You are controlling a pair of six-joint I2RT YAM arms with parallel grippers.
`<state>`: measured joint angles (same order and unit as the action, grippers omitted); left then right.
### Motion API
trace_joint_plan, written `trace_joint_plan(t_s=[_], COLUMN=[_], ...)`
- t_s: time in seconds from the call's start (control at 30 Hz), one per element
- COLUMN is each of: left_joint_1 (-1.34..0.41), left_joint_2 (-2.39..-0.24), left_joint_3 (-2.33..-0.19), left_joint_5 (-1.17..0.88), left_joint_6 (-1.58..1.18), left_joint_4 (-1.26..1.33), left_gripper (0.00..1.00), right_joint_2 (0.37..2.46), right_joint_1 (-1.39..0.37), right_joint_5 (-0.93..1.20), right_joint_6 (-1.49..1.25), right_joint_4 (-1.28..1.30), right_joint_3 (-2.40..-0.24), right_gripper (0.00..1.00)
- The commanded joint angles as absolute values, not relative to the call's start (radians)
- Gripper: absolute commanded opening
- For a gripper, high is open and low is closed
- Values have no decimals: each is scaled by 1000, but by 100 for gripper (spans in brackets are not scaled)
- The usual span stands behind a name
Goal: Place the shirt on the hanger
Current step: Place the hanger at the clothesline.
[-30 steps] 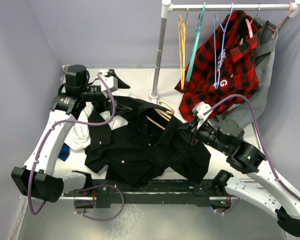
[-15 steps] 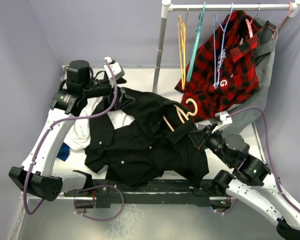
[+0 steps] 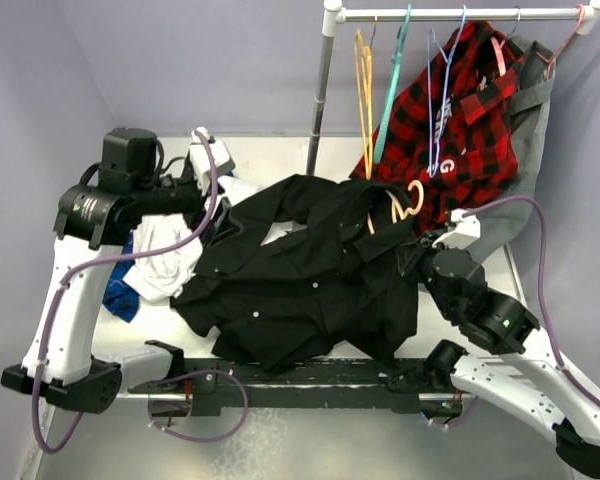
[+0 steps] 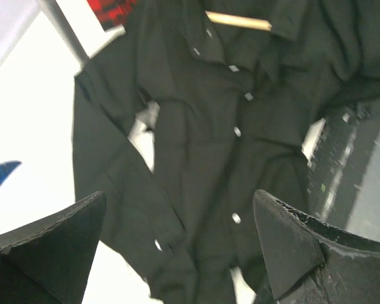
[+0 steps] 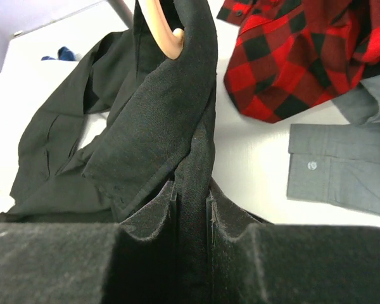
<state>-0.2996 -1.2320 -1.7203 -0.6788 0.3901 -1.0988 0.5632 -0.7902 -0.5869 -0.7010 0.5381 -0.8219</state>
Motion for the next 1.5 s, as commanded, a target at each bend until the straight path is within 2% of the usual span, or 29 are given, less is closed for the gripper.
trace_joint_plan(t_s=[0.0,0.07,0.17,0.3,0.47,0.57,0.77,0.93,1.1,1.27,1.37,1.47], left_joint_1=[-272,-266,-269,-286,-338,-343,-343,-342,-336,-322,-317,-312], left_joint_2=[-1145,-1123,-1141,-1244,-1433,-1440,-1384,-1285,-1225,-1189,-1178,-1174], left_joint_3=[-1677,-1632,-1686,-1875,-2168,-2165,-2066,-2001,-1988,-1959,-1937,-1927], left_joint_5=[-707,-670,-670,-668,-636,-607,-575,-540,-544,-535,-544,-545], left_joint_6=[406,380,365,270,150,109,142,243,306,319,320,323], left_joint_4=[-1277,-1206,-1145,-1004,-964,-895,-897,-1002,-1149,-1173,-1165,-1166], left_gripper=[99,99,99,99,99,99,99,99,99,99,99,99], right_joint_2=[588,571,547,517,485,464,530,540,687,767,825,840], right_joint_1=[-786,-786,-786,-786,-795,-800,-799,-799,-788,-668,-530,-481], right_joint_5=[-756,-734,-687,-637,-628,-758,-881,-950,-1000,-895,-788,-735], right_joint_6=[-697,-670,-642,-661,-789,-908,-1017,-795,-594,-410,-376,-345], right_joint_4=[506,468,440,478,605,708,812,644,561,387,383,324], right_joint_3=[-863,-834,-794,-763,-772,-795,-850,-891,-997,-1045,-1077,-1073], right_gripper=[0,0,0,0,0,0,0,0,0,0,0,0])
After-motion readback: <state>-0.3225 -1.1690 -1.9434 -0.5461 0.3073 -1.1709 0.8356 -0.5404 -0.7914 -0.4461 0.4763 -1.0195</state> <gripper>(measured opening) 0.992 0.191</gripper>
